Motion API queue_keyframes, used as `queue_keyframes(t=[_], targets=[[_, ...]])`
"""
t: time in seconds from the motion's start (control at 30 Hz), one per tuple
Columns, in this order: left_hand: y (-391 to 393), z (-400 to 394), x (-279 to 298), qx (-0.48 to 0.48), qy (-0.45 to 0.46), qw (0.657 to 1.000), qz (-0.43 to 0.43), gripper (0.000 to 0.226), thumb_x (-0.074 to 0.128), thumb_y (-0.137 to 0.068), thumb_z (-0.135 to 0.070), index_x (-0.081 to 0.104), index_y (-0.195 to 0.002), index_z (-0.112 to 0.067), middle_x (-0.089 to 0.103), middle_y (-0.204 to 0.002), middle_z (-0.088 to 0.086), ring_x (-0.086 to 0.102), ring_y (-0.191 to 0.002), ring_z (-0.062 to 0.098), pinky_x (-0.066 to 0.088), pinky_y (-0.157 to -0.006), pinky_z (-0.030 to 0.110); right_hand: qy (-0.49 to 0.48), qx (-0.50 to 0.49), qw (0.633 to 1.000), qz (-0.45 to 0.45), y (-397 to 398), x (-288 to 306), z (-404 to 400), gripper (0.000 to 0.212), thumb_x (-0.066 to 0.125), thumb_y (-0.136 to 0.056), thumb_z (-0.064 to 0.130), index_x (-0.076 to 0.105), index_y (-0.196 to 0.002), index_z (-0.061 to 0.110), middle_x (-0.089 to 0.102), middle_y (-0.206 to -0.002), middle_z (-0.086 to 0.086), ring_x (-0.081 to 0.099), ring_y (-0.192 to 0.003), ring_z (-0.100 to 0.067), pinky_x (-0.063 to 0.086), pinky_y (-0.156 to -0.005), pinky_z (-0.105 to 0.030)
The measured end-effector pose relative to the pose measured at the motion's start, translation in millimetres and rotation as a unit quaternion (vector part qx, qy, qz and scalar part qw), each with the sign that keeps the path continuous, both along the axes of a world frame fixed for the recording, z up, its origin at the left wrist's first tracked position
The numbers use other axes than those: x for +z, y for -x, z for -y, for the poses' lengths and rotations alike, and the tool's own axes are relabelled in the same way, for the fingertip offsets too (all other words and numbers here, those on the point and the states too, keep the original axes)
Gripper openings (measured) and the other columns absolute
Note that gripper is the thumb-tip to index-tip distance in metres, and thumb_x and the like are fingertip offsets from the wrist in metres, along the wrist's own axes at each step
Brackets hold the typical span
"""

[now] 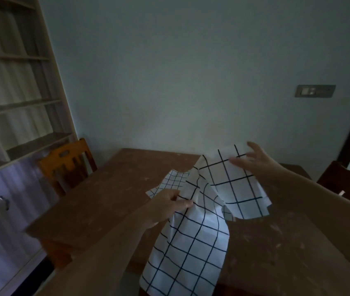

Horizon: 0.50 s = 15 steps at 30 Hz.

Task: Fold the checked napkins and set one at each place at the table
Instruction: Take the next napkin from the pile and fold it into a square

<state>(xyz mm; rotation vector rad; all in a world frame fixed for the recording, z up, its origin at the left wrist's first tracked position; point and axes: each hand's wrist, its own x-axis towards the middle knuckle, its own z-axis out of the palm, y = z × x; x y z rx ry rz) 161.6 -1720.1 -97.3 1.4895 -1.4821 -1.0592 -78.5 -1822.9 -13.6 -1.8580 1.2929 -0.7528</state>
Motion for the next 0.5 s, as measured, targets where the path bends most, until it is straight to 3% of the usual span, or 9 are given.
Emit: queue_keyframes(t=[0.03, 0.1, 0.17, 0.27, 0.3, 0.33, 0.4, 0.47, 0.5], targets=[[-5, 0, -2, -0.004, -0.006, 1.0, -0.009, 0.013, 0.066, -0.092, -0.025, 0.073, -0.081, -0.023, 0.068, -0.079, -0.002, 0.062, -0.078, 0.009, 0.046, -0.078, 0.028, -0.065, 0.018, 0.997, 0.033, 2, -7, 2, 0.081, 0.071, -0.07, 0.053, 0.043, -0.137, 0.019, 0.045, -0.144, -0.014, 0.052, -0.121, -0.026, 0.046, -0.096, -0.042], [-14, -1, -7, -0.017, -0.012, 1.0, -0.015, 0.009, 0.065, -0.092, -0.024, 0.072, -0.092, -0.019, 0.07, -0.089, -0.003, 0.065, -0.081, 0.006, 0.047, -0.076, 0.021, -0.093, 0.059, 0.994, -0.015, 2, -20, 4, 0.027, 0.069, -0.083, 0.038, 0.065, -0.103, 0.02, 0.066, -0.117, -0.01, 0.065, -0.092, -0.015, 0.054, -0.077, -0.031], [-21, -1, -11, -0.024, -0.033, 0.999, -0.004, 0.011, 0.064, -0.092, -0.026, 0.074, -0.087, -0.025, 0.071, -0.087, -0.005, 0.066, -0.081, 0.007, 0.048, -0.077, 0.024, -0.063, 0.064, 0.995, -0.036, -2, -29, 8, 0.008, 0.072, -0.084, 0.027, 0.071, -0.086, 0.019, 0.075, -0.094, -0.006, 0.071, -0.074, -0.011, 0.057, -0.067, -0.025], [-33, -1, -14, -0.041, -0.062, 0.995, 0.059, 0.023, 0.068, -0.088, -0.032, 0.068, -0.065, -0.031, 0.061, -0.064, -0.013, 0.057, -0.067, 0.01, 0.045, -0.072, 0.032, -0.009, 0.06, 0.998, -0.029, -16, -19, 13, 0.011, 0.072, -0.085, 0.025, 0.074, -0.086, 0.015, 0.074, -0.084, -0.003, 0.071, -0.074, -0.014, 0.056, -0.072, -0.028], [-35, 0, -13, -0.046, -0.077, 0.993, 0.075, 0.013, 0.07, -0.087, -0.034, 0.069, -0.074, -0.032, 0.063, -0.071, -0.013, 0.059, -0.074, 0.012, 0.045, -0.076, 0.034, 0.012, 0.074, 0.996, -0.046, -21, -13, 15, 0.012, 0.072, -0.085, 0.026, 0.074, -0.087, 0.015, 0.074, -0.083, -0.003, 0.071, -0.075, -0.017, 0.056, -0.075, -0.032], [-37, 1, -10, -0.055, -0.081, 0.992, 0.079, 0.013, 0.071, -0.086, -0.036, 0.07, -0.096, -0.028, 0.069, -0.092, -0.01, 0.063, -0.092, 0.015, 0.047, -0.088, 0.035, 0.037, 0.098, 0.992, -0.072, -25, -5, 16, 0.013, 0.073, -0.084, 0.027, 0.073, -0.082, 0.014, 0.072, -0.078, 0.0, 0.068, -0.071, -0.017, 0.054, -0.073, -0.032], [-37, 6, -2, -0.06, -0.059, 0.996, 0.042, 0.064, 0.07, -0.086, -0.04, 0.048, -0.141, -0.018, 0.051, -0.142, -0.002, 0.047, -0.132, 0.018, 0.035, -0.111, 0.037, 0.08, 0.153, 0.977, -0.121, -36, 14, 14, 0.025, 0.073, -0.084, 0.025, 0.064, -0.067, 0.01, 0.058, -0.061, 0.003, 0.055, -0.059, -0.014, 0.045, -0.062, -0.03], [-30, 13, 15, -0.043, -0.018, 0.998, -0.041, 0.076, 0.068, -0.085, -0.044, 0.035, -0.148, -0.017, 0.041, -0.148, -0.004, 0.038, -0.137, 0.013, 0.034, -0.108, 0.031, 0.102, 0.189, 0.965, -0.148, -46, 29, 12, 0.033, 0.072, -0.084, 0.028, 0.063, -0.069, 0.0, 0.054, -0.06, 0.0, 0.051, -0.057, -0.013, 0.042, -0.06, -0.029], [-26, 16, 23, -0.034, 0.001, 0.997, -0.073, 0.061, 0.066, -0.087, -0.04, 0.047, -0.141, -0.018, 0.05, -0.138, -0.009, 0.047, -0.13, 0.009, 0.04, -0.101, 0.024, 0.115, 0.197, 0.962, -0.153, -50, 36, 10, 0.034, 0.072, -0.084, 0.031, 0.065, -0.073, -0.001, 0.056, -0.062, -0.002, 0.053, -0.058, -0.015, 0.044, -0.06, -0.031]])
